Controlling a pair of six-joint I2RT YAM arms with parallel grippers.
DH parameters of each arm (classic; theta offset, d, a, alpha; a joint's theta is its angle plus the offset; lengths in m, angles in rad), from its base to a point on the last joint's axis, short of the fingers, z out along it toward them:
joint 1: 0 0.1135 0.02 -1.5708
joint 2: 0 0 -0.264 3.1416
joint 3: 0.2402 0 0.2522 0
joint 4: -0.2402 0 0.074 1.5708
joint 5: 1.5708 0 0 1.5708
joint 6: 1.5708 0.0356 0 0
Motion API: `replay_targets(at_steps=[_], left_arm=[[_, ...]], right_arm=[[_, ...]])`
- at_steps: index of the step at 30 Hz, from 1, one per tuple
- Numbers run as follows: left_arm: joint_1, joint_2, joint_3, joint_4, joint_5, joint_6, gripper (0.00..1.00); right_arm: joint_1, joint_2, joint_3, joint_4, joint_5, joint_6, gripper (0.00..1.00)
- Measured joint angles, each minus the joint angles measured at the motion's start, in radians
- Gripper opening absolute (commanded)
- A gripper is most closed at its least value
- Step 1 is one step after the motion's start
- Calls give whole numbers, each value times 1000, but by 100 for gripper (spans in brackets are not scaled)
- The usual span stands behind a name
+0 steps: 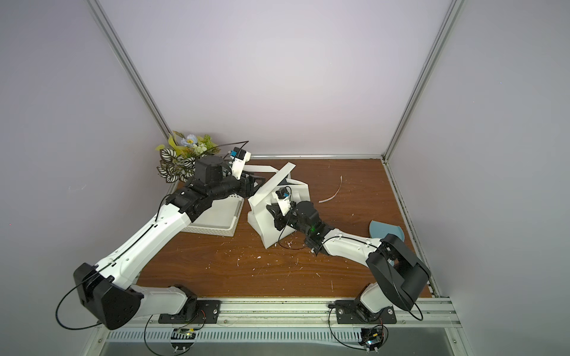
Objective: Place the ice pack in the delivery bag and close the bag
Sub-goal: Seal the delivery bag at the center of the board.
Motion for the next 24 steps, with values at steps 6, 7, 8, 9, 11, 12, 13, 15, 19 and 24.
replay_targets(at_steps=[6, 7, 8, 9, 11, 12, 13, 15, 19, 24], left_arm=[[58, 66, 2, -84, 96, -48, 48], [58, 71, 2, -91, 109, -52, 48], [58, 74, 2, -97, 122, -55, 48], [58, 75, 2, -100, 134, -58, 48], [58, 75, 2, -101, 154, -62, 48], [58, 75, 2, -101, 163, -63, 48], [58, 75, 2, -101, 171, -63, 48], [58, 76, 4, -104, 182, -66, 48], [58, 76, 20, -107, 196, -68, 48], [59, 76, 42, -108, 220, -72, 46]], right_arm=[[0, 0, 0, 1, -1, -11, 9], [0, 0, 0, 1, -1, -13, 9], [0, 0, 0, 1, -1, -15, 10], [0, 0, 0, 0, -1, -16, 10], [0, 0, 0, -1, -1, -18, 10], [0, 0, 0, -1, -1, -19, 10], [0, 0, 0, -1, -2, -19, 10], [1, 0, 0, 0, -2, -19, 10], [3, 0, 0, 0, -2, -19, 10], [4, 0, 0, 1, -3, -19, 10]])
